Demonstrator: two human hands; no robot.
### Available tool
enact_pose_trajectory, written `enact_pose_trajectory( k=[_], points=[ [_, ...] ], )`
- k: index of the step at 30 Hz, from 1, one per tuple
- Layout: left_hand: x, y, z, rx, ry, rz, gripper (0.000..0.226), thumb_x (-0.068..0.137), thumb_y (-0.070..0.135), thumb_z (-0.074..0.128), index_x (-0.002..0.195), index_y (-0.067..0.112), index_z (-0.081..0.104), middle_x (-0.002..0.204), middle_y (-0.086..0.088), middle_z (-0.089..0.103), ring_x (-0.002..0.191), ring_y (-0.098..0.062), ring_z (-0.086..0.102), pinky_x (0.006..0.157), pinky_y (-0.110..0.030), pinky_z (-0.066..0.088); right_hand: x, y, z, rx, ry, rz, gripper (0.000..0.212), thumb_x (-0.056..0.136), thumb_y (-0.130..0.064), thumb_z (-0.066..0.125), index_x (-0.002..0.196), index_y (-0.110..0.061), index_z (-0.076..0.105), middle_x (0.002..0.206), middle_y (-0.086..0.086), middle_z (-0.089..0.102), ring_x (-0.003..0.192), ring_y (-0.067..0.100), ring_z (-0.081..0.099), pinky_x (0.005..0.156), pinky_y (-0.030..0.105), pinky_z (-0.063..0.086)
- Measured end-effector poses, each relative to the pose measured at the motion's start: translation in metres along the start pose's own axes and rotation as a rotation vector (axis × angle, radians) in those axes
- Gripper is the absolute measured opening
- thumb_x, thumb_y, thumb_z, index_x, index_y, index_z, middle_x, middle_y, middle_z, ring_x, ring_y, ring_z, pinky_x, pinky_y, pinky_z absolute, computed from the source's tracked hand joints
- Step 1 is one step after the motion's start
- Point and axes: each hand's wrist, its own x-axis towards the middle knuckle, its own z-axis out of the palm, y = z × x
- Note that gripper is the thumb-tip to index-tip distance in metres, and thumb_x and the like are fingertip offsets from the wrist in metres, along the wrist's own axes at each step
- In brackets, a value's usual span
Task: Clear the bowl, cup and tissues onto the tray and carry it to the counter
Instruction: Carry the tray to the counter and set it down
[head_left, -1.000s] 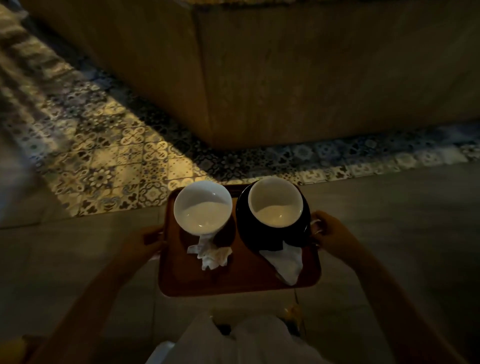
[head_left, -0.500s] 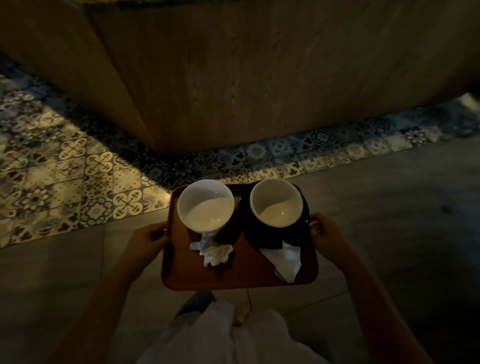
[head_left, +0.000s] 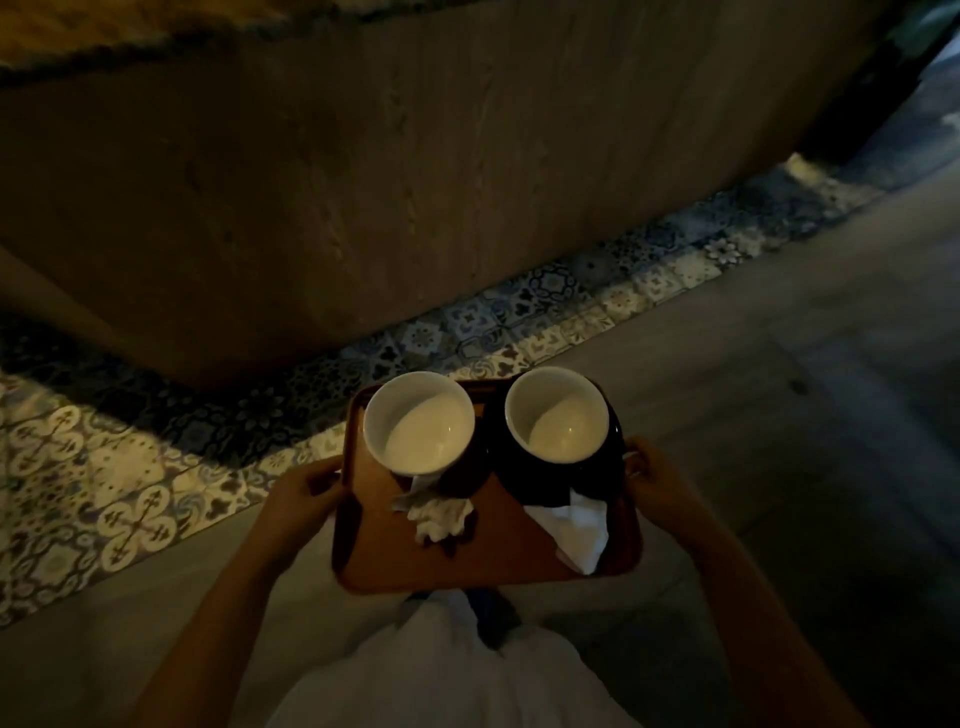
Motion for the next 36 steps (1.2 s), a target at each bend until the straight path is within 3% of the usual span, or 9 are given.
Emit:
enact_pose_trajectory(
  k=[6, 10, 14, 19, 23, 26, 29, 31, 36],
  points=[
    [0.077, 0.073, 0.025, 0.002, -0.062, 0.010, 0.036, 0.085, -0.003, 0.053, 0.105, 0.026, 0.058, 0.059, 0.020, 0.070, 0.074, -0.015, 0.062, 0.072, -0.033, 0.049, 0.074, -0.026, -0.056, -0.005, 0.052, 0.017, 0.024, 0.088, -0.001, 0.052, 0.112, -0.005, 0.052, 0.077, -0.001, 0.053, 0.070, 0.013, 0.052, 0.056, 0.021, 0.039],
    [0.114, 0.110, 0.041, -0.005, -0.051, 0.005, 0.036, 0.084, -0.006, 0.052, 0.107, 0.020, 0.061, 0.066, 0.012, 0.070, 0.077, -0.019, 0.061, 0.077, -0.038, 0.049, 0.124, -0.037, -0.082, 0.024, 0.042, 0.000, 0.024, 0.089, 0.001, 0.049, 0.111, -0.008, 0.051, 0.086, 0.010, 0.056, 0.078, 0.023, 0.054, 0.060, 0.026, 0.042],
    [0.145, 0.140, 0.063, -0.032, -0.009, -0.003, 0.034, 0.084, -0.006, 0.053, 0.104, 0.022, 0.060, 0.068, 0.014, 0.070, 0.076, -0.012, 0.061, 0.069, -0.029, 0.049, 0.181, -0.040, -0.110, 0.024, -0.021, -0.030, 0.018, 0.088, 0.002, 0.051, 0.100, -0.011, 0.048, 0.079, 0.009, 0.056, 0.070, 0.022, 0.054, 0.058, 0.028, 0.043],
    [0.177, 0.169, 0.099, -0.089, 0.061, -0.037, 0.032, 0.085, -0.005, 0.052, 0.105, 0.018, 0.061, 0.082, 0.004, 0.070, 0.081, -0.017, 0.063, 0.072, -0.032, 0.049, 0.259, -0.049, -0.153, -0.029, -0.076, -0.106, 0.018, 0.085, 0.000, 0.057, 0.096, -0.013, 0.052, 0.073, 0.006, 0.056, 0.073, 0.025, 0.057, 0.063, 0.030, 0.044],
    [0.198, 0.188, 0.128, -0.153, 0.147, -0.080, 0.041, 0.083, -0.009, 0.051, 0.120, 0.007, 0.057, 0.104, -0.014, 0.065, 0.095, -0.030, 0.061, 0.084, -0.040, 0.047, 0.316, -0.069, -0.191, -0.106, -0.116, -0.179, 0.011, 0.085, -0.002, 0.055, 0.092, -0.011, 0.054, 0.073, 0.003, 0.057, 0.071, 0.024, 0.056, 0.065, 0.030, 0.043],
    [0.215, 0.202, 0.145, -0.185, 0.189, -0.092, 0.040, 0.083, -0.008, 0.052, 0.117, 0.010, 0.059, 0.100, -0.010, 0.066, 0.090, -0.026, 0.062, 0.080, -0.037, 0.048, 0.352, -0.085, -0.213, -0.147, -0.156, -0.244, 0.012, 0.086, 0.001, 0.052, 0.086, -0.012, 0.053, 0.069, -0.002, 0.054, 0.066, 0.019, 0.053, 0.058, 0.027, 0.040],
    [0.234, 0.216, 0.155, -0.197, 0.234, -0.100, 0.038, 0.083, -0.005, 0.053, 0.111, 0.019, 0.059, 0.083, 0.006, 0.068, 0.081, -0.013, 0.061, 0.066, -0.026, 0.047, 0.384, -0.101, -0.223, -0.132, -0.200, -0.253, 0.028, 0.085, 0.004, 0.052, 0.073, -0.021, 0.048, 0.066, -0.004, 0.050, 0.063, 0.013, 0.049, 0.054, 0.022, 0.036],
    [0.249, 0.224, 0.155, -0.197, 0.246, -0.114, 0.037, 0.083, -0.005, 0.054, 0.104, 0.024, 0.061, 0.072, 0.016, 0.071, 0.081, -0.012, 0.061, 0.065, -0.026, 0.047, 0.403, -0.112, -0.225, -0.124, -0.223, -0.240, 0.025, 0.080, -0.005, 0.054, 0.068, -0.024, 0.044, 0.064, -0.004, 0.048, 0.061, 0.008, 0.046, 0.053, 0.020, 0.034],
    [0.299, 0.241, 0.144, -0.185, 0.257, -0.147, 0.037, 0.083, -0.007, 0.052, 0.114, 0.013, 0.061, 0.090, 0.002, 0.067, 0.085, -0.018, 0.062, 0.070, -0.030, 0.049, 0.461, -0.134, -0.218, -0.161, -0.234, -0.252, 0.011, 0.082, 0.002, 0.051, 0.082, -0.009, 0.050, 0.067, -0.004, 0.049, 0.063, 0.011, 0.046, 0.054, 0.018, 0.032]
  ],
)
